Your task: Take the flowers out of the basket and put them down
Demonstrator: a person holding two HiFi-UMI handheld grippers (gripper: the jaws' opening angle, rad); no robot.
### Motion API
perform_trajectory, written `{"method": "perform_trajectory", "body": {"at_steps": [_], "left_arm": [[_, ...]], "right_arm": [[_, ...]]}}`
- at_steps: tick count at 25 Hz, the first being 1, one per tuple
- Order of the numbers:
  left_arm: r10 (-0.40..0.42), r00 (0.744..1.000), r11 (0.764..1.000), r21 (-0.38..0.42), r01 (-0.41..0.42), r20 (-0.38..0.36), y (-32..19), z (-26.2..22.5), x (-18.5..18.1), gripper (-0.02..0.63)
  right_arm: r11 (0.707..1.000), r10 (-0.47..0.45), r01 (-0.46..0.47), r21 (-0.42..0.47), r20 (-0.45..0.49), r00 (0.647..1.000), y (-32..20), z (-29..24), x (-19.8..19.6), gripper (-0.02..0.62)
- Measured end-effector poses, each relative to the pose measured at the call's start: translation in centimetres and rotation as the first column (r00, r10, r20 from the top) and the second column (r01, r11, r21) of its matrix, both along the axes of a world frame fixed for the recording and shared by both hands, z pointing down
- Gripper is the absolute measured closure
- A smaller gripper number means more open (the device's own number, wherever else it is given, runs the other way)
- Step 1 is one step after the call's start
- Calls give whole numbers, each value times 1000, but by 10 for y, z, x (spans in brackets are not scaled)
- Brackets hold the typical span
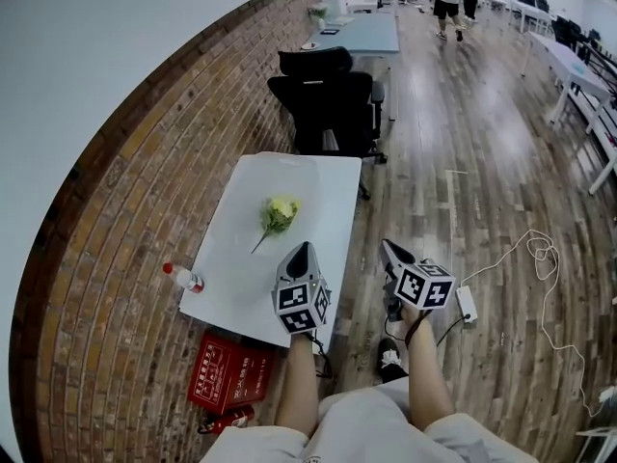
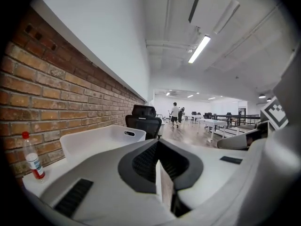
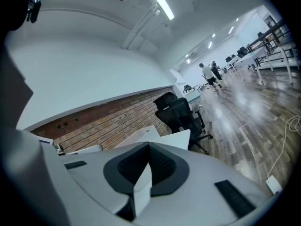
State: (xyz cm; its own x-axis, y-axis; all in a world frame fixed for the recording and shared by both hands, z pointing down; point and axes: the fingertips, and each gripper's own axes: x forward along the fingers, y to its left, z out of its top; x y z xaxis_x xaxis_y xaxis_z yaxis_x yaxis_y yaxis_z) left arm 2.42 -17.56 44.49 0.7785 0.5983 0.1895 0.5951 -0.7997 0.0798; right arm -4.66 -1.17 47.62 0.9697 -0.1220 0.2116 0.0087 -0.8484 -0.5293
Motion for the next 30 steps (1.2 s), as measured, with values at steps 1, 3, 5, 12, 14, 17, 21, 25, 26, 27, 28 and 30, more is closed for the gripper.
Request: {"method": "perform_trajectory", "body": {"at_steps": [1, 3, 5, 12, 14, 17, 21, 25, 26, 27, 28, 30], "left_arm": [[-5, 1000, 1000, 6, 5, -3, 3, -1, 4, 589], [-28, 1000, 1000, 13, 28, -7, 4, -3, 12, 589], [-56, 998, 998, 14, 56, -8, 2, -4, 23, 591], [-146, 989, 989, 11, 145, 5, -19, 1, 65, 591], [-179, 984, 984, 2, 179, 9, -19, 1, 67, 589], [-182, 983, 983, 4, 182, 9, 6, 0, 67, 591], [-161, 987, 987, 3, 161, 10, 40, 8, 73, 589], [-160, 987, 987, 11, 160, 3, 62, 8, 65, 589], [-166, 986, 986, 18, 166, 1, 62, 8, 63, 589], [-172, 985, 985, 28, 172, -3, 60, 9, 61, 589], [-179, 984, 983, 38, 179, -7, 58, 8, 60, 590], [-200, 980, 978, 52, 201, -14, 49, 5, 58, 590]], "right_arm": [[1000, -14, 14, -15, -4, 1000, 3, -4, 6, 577], [998, -45, 45, -38, -7, 999, 5, -9, 19, 577], [996, -77, 77, -51, -6, 997, 5, -10, 33, 577], [983, -164, 163, -83, -1, 986, 0, -9, 89, 577], [976, -198, 197, -92, 1, 980, 1, -13, 94, 577], [970, -216, 216, -115, 7, 976, 20, -12, 92, 577], [965, -224, 223, -140, 10, 975, 43, -7, 94, 577], [963, -233, 232, -135, 8, 973, 63, -6, 94, 577], [963, -236, 235, -129, 7, 972, 66, -5, 94, 577], [963, -239, 238, -123, 7, 971, 68, -4, 95, 577], [963, -242, 241, -117, 5, 970, 70, -4, 96, 577], [963, -249, 248, -107, 1, 968, 72, -5, 99, 577]]}}
